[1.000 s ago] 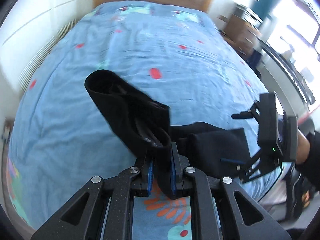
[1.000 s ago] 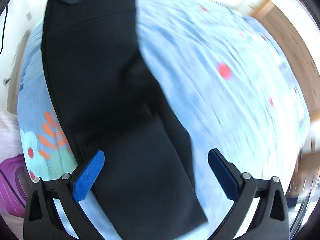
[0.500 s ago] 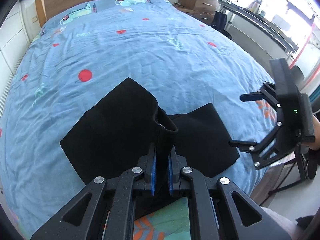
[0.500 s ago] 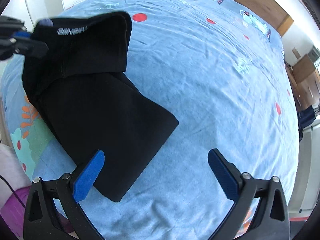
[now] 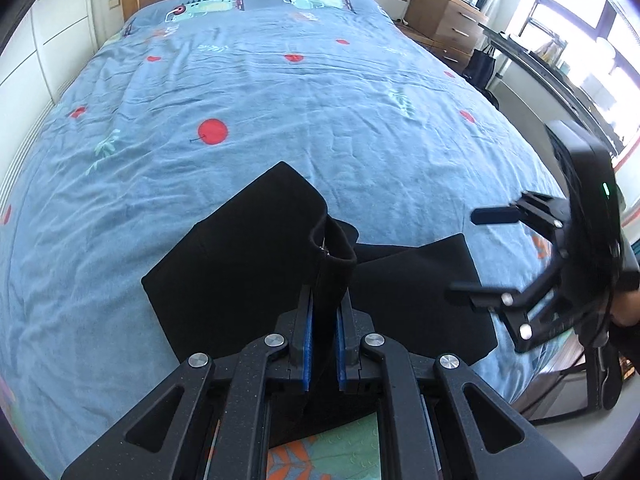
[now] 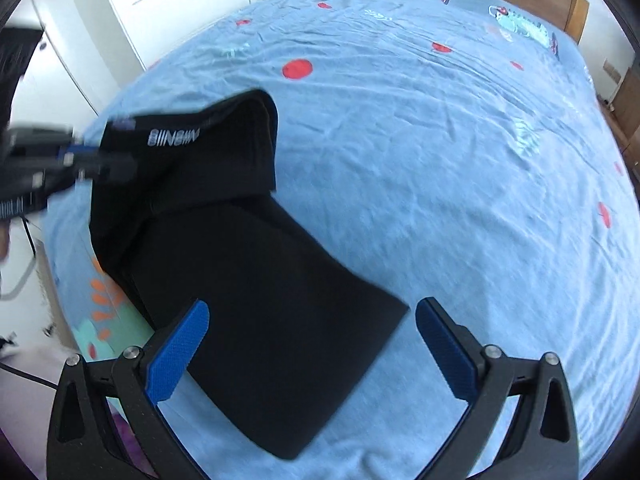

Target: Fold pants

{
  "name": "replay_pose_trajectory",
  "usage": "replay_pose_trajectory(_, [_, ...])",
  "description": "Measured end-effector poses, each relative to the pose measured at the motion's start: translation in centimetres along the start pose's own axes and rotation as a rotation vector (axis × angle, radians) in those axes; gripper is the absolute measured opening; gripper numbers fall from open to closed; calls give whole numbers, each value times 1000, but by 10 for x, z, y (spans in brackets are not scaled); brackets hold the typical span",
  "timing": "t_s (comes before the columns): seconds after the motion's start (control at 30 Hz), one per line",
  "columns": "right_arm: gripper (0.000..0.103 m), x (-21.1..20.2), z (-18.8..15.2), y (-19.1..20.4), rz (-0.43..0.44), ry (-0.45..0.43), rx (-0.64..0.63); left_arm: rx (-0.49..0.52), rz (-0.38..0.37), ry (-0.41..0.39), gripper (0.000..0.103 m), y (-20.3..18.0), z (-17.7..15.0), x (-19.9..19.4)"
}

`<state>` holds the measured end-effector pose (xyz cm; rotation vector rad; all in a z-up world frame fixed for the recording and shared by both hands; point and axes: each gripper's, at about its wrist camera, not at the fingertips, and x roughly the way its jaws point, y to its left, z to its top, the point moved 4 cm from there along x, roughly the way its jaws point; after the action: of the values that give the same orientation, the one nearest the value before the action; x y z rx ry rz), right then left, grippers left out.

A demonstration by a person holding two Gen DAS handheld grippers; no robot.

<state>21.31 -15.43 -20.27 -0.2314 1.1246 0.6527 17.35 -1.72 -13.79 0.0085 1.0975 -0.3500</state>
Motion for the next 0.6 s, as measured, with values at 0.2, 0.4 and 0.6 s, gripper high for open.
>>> replay_pose_trajectory(0.2, [103,22,42,-3,152,27,91,-38,-1,-14,7,10,-5,-3])
replay_pose_trajectory(0.4, [75,63,63,-7,254,123,173,-67,-3,-16,7,19,-10,-4])
replay_pose_trajectory(0.6, [48,92,74,-6,370,163,280,-77,-8,-10,7,23,-12,-4])
